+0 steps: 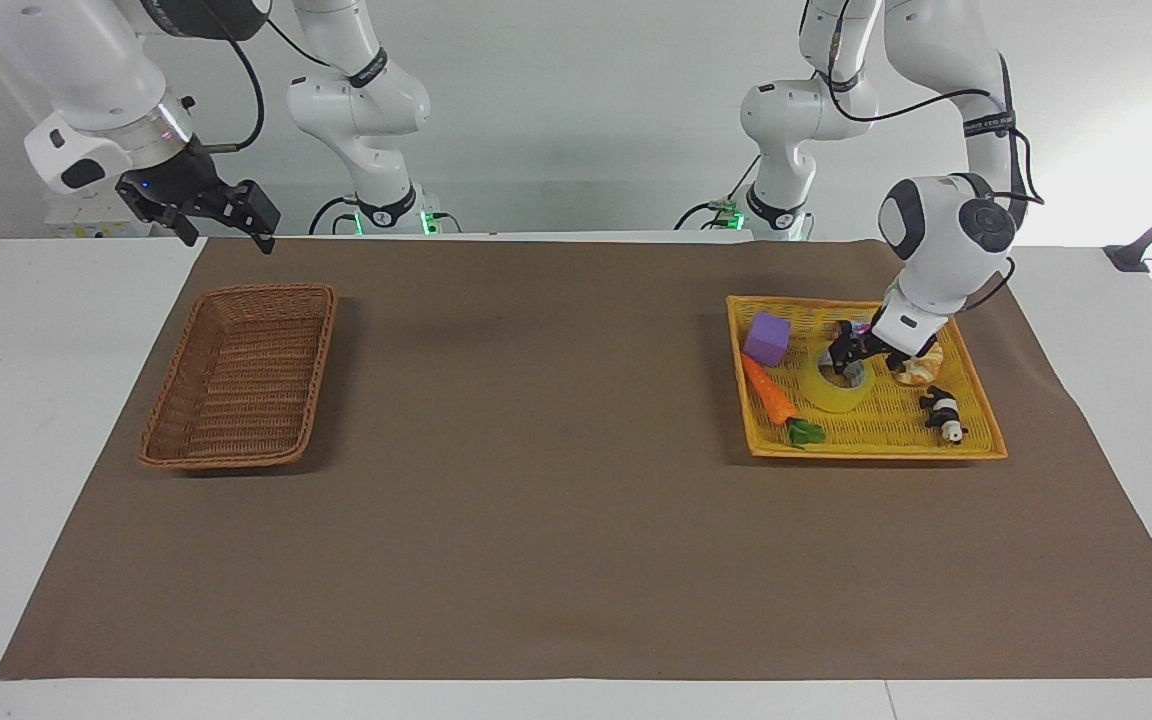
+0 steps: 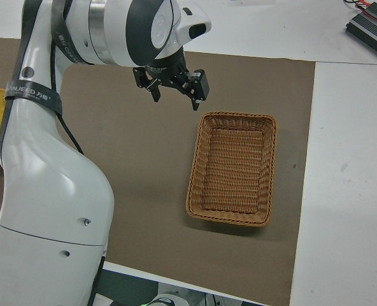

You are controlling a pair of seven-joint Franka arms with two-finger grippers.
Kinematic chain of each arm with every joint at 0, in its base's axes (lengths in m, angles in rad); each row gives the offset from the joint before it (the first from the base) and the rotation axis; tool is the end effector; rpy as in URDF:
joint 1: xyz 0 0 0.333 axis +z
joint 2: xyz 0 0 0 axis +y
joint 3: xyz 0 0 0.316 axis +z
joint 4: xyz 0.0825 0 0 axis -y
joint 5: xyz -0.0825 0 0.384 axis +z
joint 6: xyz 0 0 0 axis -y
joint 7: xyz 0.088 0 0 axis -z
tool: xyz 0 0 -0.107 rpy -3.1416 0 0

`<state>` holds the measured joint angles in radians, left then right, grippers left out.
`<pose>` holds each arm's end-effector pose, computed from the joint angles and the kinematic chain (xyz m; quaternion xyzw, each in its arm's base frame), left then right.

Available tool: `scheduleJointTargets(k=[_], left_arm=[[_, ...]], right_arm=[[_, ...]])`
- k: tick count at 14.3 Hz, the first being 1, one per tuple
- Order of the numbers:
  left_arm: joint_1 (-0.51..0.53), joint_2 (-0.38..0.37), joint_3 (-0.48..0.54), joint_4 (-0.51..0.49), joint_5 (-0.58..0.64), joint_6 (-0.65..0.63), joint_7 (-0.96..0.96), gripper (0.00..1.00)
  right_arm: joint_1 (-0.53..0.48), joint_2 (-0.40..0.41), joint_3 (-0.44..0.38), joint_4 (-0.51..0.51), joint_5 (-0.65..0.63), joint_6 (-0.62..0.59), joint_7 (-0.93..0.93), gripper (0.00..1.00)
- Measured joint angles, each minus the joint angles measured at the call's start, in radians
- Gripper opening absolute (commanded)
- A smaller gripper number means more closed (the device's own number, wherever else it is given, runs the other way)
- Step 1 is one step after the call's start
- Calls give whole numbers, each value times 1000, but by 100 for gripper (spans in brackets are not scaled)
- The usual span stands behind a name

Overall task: Move tape to another basket
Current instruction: 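Reach the left gripper down to the tape roll in the yellow basket, then grasp the tape roll with the left gripper and lift it out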

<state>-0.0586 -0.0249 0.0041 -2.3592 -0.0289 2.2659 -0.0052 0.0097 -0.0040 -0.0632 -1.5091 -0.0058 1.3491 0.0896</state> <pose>0.4888 -0.0274 0.3323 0.9992 -0.0150 -0.0345 0.0098 0.5285 -0.0291 0.6375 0.9944 -0.0717 -0.0779 0.0042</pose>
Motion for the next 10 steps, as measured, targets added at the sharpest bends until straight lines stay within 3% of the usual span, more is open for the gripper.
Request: scheduleJointTargets(k=[3, 4, 6, 7, 8, 10], left_arm=[[0, 25, 1, -13, 0, 4, 0, 97], [0, 35, 1, -17, 0, 10, 0, 89], [0, 49, 1, -18, 0, 19, 0, 51], [0, 50, 1, -18, 0, 19, 0, 18], [0, 51, 1, -18, 0, 19, -1, 1], [0, 50, 2, -15, 0, 19, -1, 0]], right_arm=[[0, 0, 0, 0, 0, 0, 0, 100], [0, 0, 0, 0, 0, 0, 0, 100], [0, 0, 0, 0, 0, 0, 0, 100], [0, 0, 0, 0, 0, 0, 0, 100], [0, 0, 0, 0, 0, 0, 0, 100], [0, 0, 0, 0, 0, 0, 0, 100]])
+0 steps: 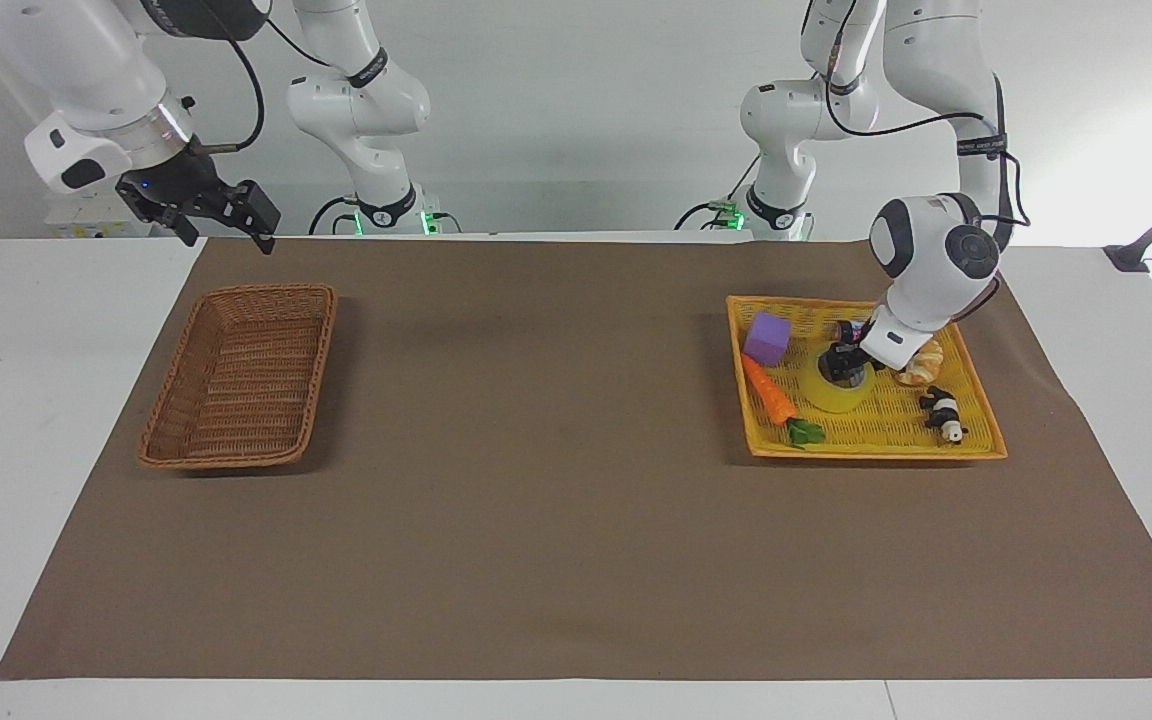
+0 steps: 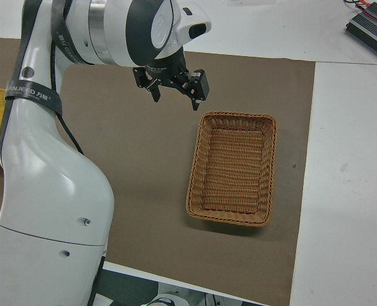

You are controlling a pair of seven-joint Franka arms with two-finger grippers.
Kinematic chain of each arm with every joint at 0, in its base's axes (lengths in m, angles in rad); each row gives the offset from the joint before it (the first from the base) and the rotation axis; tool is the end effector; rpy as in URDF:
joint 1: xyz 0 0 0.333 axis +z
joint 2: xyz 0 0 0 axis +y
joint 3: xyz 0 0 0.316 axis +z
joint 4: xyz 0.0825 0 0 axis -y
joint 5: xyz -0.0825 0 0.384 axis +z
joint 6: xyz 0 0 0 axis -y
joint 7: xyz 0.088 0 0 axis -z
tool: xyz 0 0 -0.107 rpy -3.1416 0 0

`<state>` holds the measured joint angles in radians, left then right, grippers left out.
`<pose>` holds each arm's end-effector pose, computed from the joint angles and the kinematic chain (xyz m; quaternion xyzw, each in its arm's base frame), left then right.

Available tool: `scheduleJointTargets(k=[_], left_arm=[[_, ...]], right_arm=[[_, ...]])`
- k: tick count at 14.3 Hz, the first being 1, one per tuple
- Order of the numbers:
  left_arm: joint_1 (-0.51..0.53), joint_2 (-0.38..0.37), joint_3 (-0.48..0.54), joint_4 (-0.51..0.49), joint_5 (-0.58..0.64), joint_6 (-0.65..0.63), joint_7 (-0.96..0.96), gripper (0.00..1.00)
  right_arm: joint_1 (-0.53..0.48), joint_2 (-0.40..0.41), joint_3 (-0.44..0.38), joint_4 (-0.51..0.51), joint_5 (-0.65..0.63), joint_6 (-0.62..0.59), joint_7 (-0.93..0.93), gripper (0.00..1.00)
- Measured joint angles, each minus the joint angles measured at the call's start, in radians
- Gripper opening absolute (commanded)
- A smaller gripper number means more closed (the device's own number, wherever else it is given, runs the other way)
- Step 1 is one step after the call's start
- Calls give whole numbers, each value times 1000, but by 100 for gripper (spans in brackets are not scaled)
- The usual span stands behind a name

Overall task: Move tape to another basket
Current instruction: 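Grasp the tape roll with the left gripper and lift it out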

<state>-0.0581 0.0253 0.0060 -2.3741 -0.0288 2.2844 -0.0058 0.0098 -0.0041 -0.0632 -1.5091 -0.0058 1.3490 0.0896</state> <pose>0.4853 -0.0260 0.3032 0.9982 -0.0131 -0.0577 0.0086 0.5285 -0.0290 0.6375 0.9944 -0.0716 -0.0779 0.0042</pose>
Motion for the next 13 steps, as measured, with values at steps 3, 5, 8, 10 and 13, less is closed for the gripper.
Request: scheduleJointTargets(k=[3, 5, 8, 10, 13], left_arm=[[-1, 1, -2, 47, -1, -46, 0, 0], [-4, 1, -4, 153, -1, -173, -10, 0], [-63, -2, -10, 358, -29, -385, -144, 0], [-156, -3, -14, 419, -92, -421, -260, 0], [-306, -3, -23, 434, -222, -422, -382, 0]], right_arm=[[0, 0, 0, 0, 0, 0, 0, 100], [0, 0, 0, 0, 0, 0, 0, 100], [0, 0, 0, 0, 0, 0, 0, 100], [0, 0, 0, 0, 0, 0, 0, 100], [0, 0, 0, 0, 0, 0, 0, 100]])
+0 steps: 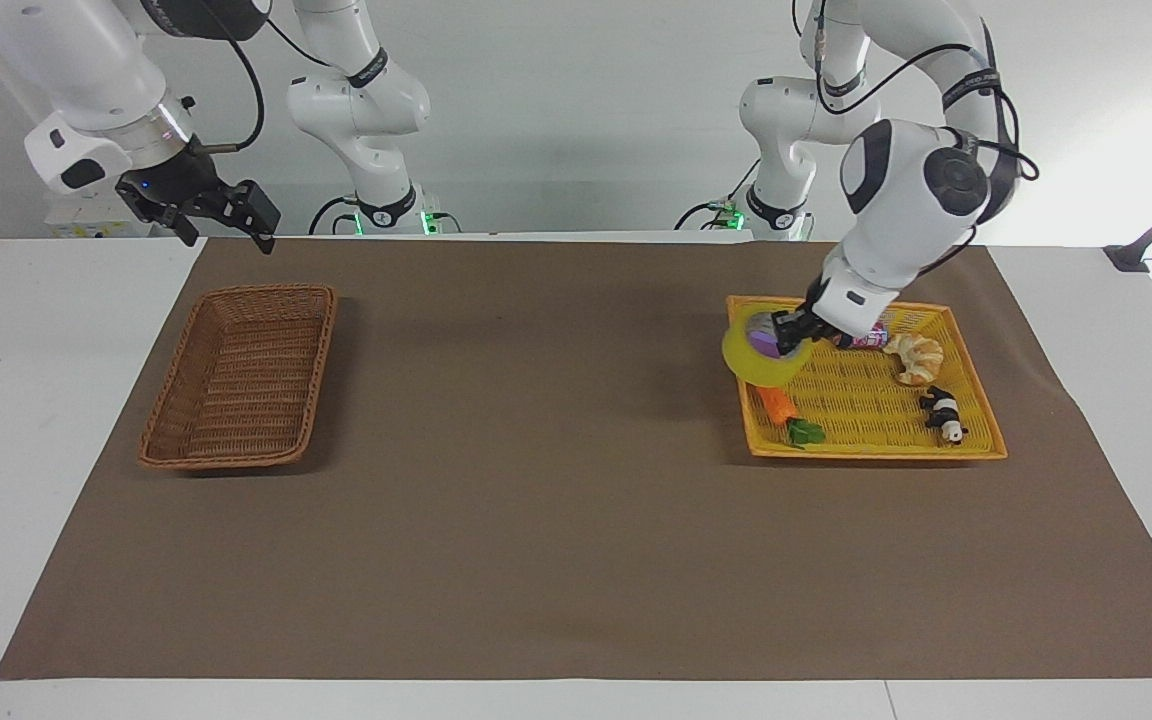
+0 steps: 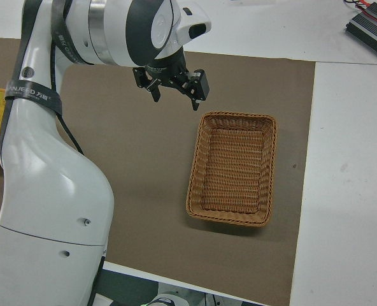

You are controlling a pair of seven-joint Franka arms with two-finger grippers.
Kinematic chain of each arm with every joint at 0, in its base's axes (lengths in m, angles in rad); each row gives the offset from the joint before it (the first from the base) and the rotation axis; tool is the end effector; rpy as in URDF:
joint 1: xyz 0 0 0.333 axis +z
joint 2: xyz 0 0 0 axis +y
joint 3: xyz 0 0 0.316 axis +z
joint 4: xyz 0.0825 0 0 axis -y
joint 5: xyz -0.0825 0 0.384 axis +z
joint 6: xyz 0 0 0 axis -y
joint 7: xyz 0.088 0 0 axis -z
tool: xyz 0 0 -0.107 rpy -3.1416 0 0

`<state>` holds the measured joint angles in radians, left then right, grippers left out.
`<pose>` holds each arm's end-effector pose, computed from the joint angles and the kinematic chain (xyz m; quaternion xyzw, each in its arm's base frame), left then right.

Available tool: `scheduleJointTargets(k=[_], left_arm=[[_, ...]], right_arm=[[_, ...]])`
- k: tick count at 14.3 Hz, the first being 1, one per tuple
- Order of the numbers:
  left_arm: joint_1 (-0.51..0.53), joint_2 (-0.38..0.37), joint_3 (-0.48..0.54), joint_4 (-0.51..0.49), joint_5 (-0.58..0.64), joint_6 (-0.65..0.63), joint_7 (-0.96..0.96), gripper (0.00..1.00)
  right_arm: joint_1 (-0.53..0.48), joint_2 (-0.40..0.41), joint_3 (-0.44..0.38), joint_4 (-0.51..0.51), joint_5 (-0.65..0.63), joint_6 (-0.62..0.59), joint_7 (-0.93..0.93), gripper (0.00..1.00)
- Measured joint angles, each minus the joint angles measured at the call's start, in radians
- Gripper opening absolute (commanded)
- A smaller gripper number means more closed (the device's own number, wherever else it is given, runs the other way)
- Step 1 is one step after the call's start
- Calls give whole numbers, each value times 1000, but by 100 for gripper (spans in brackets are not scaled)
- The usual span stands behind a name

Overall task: Move tape to another basket
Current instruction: 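Grasp the tape roll with the left gripper and lift it out, then hold the tape up with the left gripper while the right gripper approaches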

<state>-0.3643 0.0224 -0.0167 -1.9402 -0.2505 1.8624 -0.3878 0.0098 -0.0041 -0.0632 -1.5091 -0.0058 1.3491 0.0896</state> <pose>0.5069 -0.2236 0.4637 0.9908 0.0452 -0.0903 0.0907 0.5285 -0.0290 0.6375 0.9944 -0.0716 -0.0778 0.0042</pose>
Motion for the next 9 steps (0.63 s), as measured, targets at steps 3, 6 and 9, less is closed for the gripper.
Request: scheduleJointTargets(k=[3, 6, 9], left_arm=[[-103, -1, -3, 25, -154, 0, -42, 0], [-188, -7, -3, 36, -192, 0, -118, 0], [-234, -10, -4, 36, -196, -1, -145, 0]], right_arm=[[0, 0, 0, 0, 0, 0, 0, 100], [-1, 0, -1, 0, 0, -1, 0, 100], [-16, -20, -26, 0, 4, -16, -32, 100]])
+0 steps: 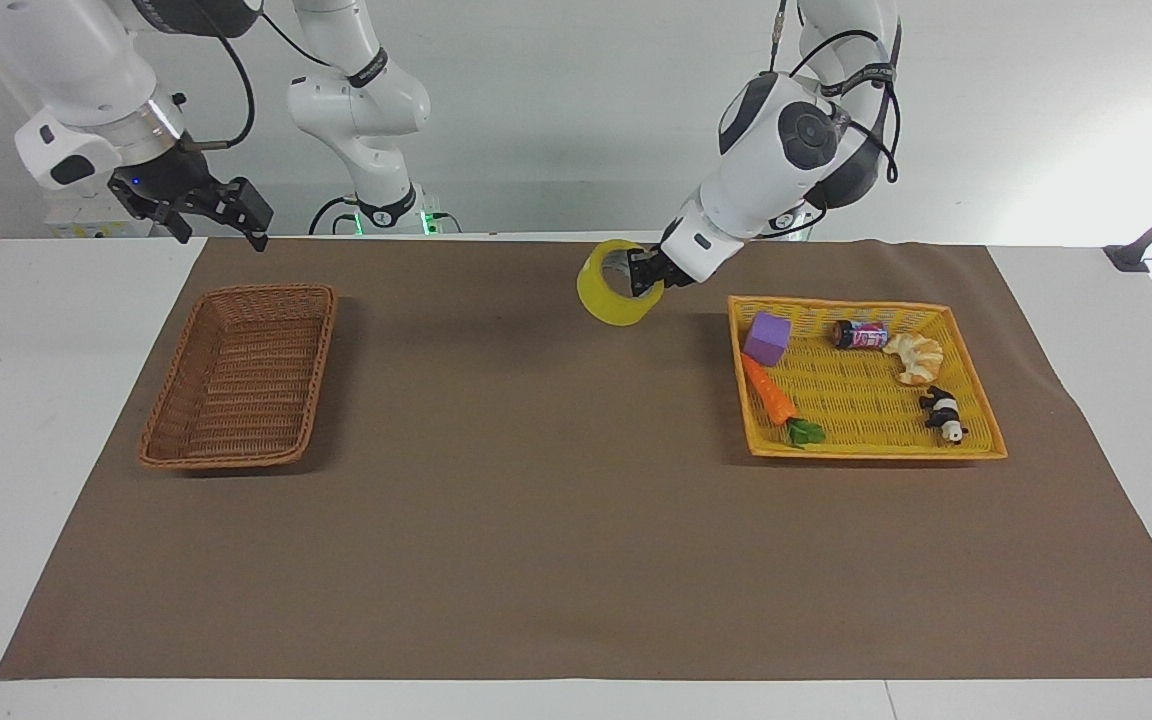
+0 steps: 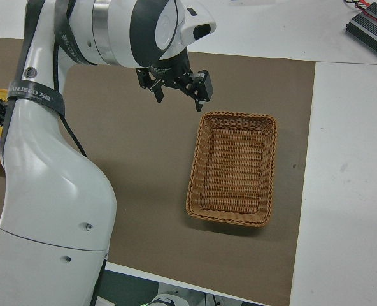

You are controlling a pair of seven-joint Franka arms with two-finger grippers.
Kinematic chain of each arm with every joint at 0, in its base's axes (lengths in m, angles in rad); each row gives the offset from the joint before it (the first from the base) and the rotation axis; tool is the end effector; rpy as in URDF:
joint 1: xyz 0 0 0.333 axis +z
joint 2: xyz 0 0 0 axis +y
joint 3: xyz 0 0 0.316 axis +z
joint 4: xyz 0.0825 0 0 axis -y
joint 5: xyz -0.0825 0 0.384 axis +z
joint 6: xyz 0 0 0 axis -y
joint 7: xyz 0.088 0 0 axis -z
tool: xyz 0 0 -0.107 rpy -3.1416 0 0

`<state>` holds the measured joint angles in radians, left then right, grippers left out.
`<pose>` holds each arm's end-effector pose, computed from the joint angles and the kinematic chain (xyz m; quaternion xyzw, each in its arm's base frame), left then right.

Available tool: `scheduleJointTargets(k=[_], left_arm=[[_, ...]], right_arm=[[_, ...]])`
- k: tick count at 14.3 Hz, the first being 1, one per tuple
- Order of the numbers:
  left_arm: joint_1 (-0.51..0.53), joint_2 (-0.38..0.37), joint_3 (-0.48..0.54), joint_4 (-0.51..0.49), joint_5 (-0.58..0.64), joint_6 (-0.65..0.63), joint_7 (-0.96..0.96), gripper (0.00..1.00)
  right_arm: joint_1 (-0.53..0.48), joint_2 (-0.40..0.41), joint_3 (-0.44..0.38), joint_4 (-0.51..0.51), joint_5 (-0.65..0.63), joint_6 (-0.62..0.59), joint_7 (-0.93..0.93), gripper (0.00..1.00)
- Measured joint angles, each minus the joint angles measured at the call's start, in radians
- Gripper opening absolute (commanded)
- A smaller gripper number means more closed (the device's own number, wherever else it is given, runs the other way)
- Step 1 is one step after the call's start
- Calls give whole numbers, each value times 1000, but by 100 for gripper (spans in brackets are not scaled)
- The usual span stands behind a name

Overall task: Move tape to another basket
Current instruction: 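Hold the tape up with the left gripper while the right gripper approaches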

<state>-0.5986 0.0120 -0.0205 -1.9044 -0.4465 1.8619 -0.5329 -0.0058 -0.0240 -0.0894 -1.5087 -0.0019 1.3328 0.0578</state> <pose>0.4368 -0.3522 0.4910 0.9769 0.0272 -0.1369 0.1620 0.5188 -0.0504 0.6470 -0.9942 0.0763 0.0759 0.0015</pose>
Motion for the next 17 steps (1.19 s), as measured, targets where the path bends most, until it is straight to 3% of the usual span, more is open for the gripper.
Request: scheduleJointTargets(k=[4, 8, 11, 17], left_arm=[[-3, -2, 1, 0, -3, 0, -3, 0], [-5, -2, 1, 0, -3, -2, -6, 0], [-6, -2, 1, 0, -3, -2, -7, 0], [-6, -2, 2, 0, -3, -2, -9, 0]], right_arm=[[-6, -28, -8, -10, 72, -37, -115, 100], [-44, -49, -16, -118, 422, 17, -242, 100], [-32, -90, -10, -342, 733, 192, -284, 100], [202, -70, 6, -584, 1130, 508, -298, 100]])
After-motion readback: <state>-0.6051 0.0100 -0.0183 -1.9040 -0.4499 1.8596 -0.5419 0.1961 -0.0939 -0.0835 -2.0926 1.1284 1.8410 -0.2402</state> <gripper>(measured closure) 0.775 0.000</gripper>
